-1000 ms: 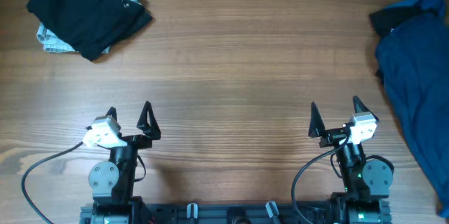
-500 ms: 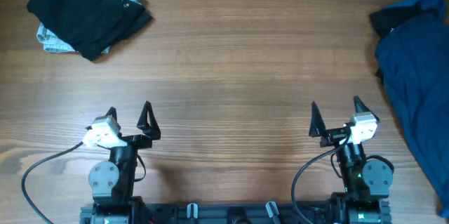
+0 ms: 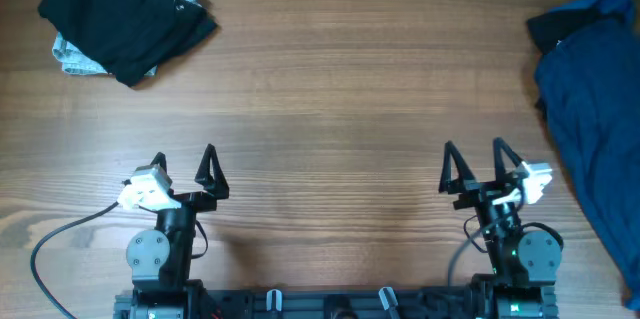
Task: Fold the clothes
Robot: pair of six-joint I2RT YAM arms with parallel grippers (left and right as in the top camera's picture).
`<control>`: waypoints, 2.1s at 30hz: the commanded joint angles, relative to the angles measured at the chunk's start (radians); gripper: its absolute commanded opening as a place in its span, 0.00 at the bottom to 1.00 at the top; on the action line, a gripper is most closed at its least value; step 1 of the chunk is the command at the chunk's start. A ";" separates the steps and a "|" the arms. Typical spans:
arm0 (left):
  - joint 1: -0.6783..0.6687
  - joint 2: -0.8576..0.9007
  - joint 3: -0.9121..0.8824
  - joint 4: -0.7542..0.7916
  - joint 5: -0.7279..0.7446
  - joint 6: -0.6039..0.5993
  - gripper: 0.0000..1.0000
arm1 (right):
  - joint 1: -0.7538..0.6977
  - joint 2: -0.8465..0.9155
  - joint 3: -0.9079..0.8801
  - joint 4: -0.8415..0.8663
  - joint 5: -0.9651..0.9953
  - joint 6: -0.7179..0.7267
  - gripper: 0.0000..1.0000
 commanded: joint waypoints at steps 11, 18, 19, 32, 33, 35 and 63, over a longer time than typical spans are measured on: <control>-0.005 -0.006 -0.005 -0.003 -0.013 0.009 1.00 | -0.005 0.243 0.323 0.200 0.015 -0.051 1.00; -0.005 -0.006 -0.005 -0.003 -0.013 0.009 1.00 | -0.023 0.879 0.888 -0.133 0.168 -0.232 1.00; -0.005 -0.006 -0.005 -0.003 -0.013 0.009 1.00 | -0.040 0.970 0.986 -0.211 0.167 -0.245 1.00; -0.005 -0.006 -0.005 -0.003 -0.013 0.008 1.00 | -0.203 1.713 1.768 -0.824 0.195 -0.399 1.00; -0.005 -0.006 -0.005 -0.003 -0.013 0.009 1.00 | -0.203 1.736 1.768 -0.816 0.230 -0.400 1.00; -0.005 -0.006 -0.005 -0.003 -0.013 0.009 1.00 | -0.203 1.799 1.768 -0.804 0.286 -0.430 1.00; -0.005 -0.006 -0.005 -0.003 -0.013 0.009 1.00 | -0.217 2.240 1.768 -0.734 0.703 -0.367 0.81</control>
